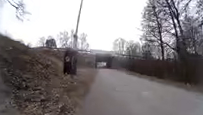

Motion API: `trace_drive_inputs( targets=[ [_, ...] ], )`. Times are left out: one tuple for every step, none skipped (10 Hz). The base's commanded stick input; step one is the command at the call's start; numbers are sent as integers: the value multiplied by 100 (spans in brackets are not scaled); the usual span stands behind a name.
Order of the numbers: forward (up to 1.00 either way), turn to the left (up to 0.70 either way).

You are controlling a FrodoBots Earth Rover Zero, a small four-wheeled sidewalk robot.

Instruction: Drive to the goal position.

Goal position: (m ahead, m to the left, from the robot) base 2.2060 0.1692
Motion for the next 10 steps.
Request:
trace_drive_inputs(
  targets=[
    [70, 2],
    [70, 0],
    [70, -3],
    [70, -7],
    [70, -10],
    [70, -14],
    [70, -12],
    [70, -9],
    [70, -6],
    [70, -4]
  ],
)
